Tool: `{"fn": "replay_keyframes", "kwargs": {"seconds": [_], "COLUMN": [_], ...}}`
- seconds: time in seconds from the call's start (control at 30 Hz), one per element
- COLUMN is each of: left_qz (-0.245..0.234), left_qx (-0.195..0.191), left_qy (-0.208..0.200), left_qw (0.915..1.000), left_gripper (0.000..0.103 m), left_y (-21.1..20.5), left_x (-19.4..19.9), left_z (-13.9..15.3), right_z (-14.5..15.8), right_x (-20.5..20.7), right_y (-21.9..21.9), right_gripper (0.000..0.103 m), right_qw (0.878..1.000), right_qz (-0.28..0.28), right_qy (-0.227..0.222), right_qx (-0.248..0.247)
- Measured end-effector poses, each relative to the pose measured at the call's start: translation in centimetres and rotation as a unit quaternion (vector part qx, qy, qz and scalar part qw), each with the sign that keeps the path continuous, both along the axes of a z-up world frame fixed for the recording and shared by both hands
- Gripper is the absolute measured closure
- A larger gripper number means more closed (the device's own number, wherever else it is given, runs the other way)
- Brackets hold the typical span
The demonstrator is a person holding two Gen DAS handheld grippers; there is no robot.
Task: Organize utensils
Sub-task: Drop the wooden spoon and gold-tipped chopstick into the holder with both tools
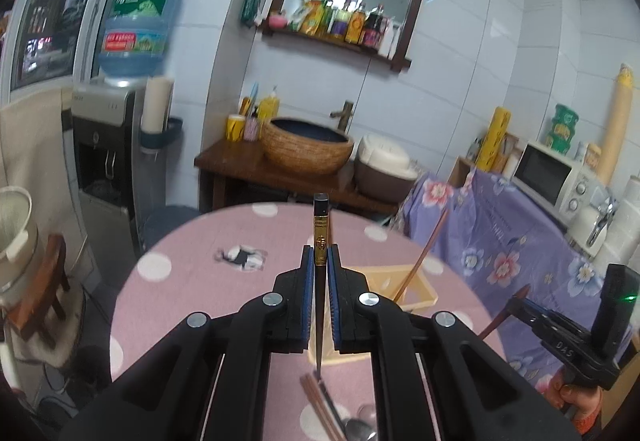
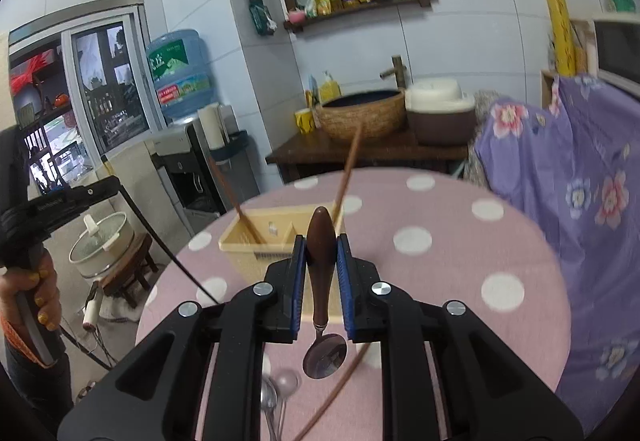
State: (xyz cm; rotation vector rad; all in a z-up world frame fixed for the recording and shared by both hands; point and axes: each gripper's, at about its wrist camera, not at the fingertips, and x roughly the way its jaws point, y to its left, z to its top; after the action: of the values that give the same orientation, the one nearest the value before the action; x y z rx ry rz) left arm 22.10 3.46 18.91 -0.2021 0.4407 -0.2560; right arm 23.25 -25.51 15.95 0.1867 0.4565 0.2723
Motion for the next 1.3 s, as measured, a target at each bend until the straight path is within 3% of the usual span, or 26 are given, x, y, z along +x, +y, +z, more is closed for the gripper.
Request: {"fn": "replay_keyframes", "kwargs": {"seconds": [0.2, 0.33, 0.43, 0.63, 0.93, 1.2, 1.27, 1.3], "left_qz": [-0.002, 0.004, 0.007, 0.015, 0.004, 0.005, 0.003, 0.0], "left_qx": [-0.002, 0.003, 0.01, 0.013, 0.027, 0.021, 0.01, 0.006], "left_qy": [-0.046, -0.061, -0.057, -0.015, 0.045, 0.055, 0.051, 0.052], "left_qw": [0.9989, 0.9981, 0.9983, 0.9997, 0.9986, 0.9982, 0.9986, 0.9986], "left_gripper": [0.095, 0.095, 0.095, 0.095, 0.095, 0.096, 0.095, 0.09], "left_y": [-2.0, -3.9, -5.2, -6.5, -7.2, -6.6, -6.3, -6.1], "left_x": [1.5, 2.9, 4.1, 6.2, 7.4, 7.8, 7.4, 7.1], "left_z": [6.6, 7.7, 6.1, -0.3, -6.9, -8.2, -8.1, -8.0], "right_z": [6.5, 7.9, 6.7, 1.3, -4.5, -5.4, -5.3, -5.3], "right_x": [3.4, 5.5, 6.5, 8.4, 9.3, 9.3, 9.0, 8.8], "right_y": [1.6, 3.2, 3.9, 4.6, 5.3, 5.3, 5.1, 5.1], "right_gripper": [0.087, 0.087, 0.087, 0.087, 0.087, 0.086, 0.083, 0.076], "right_qw": [0.999, 0.997, 0.997, 0.997, 0.998, 0.999, 0.999, 0.999], "right_qz": [-0.006, -0.023, -0.035, -0.056, -0.053, -0.041, -0.038, -0.039], "right_qy": [-0.05, -0.07, -0.068, -0.039, 0.01, 0.01, 0.003, 0.002], "right_qx": [0.006, 0.001, -0.006, -0.023, -0.034, -0.032, -0.022, -0.022]}}
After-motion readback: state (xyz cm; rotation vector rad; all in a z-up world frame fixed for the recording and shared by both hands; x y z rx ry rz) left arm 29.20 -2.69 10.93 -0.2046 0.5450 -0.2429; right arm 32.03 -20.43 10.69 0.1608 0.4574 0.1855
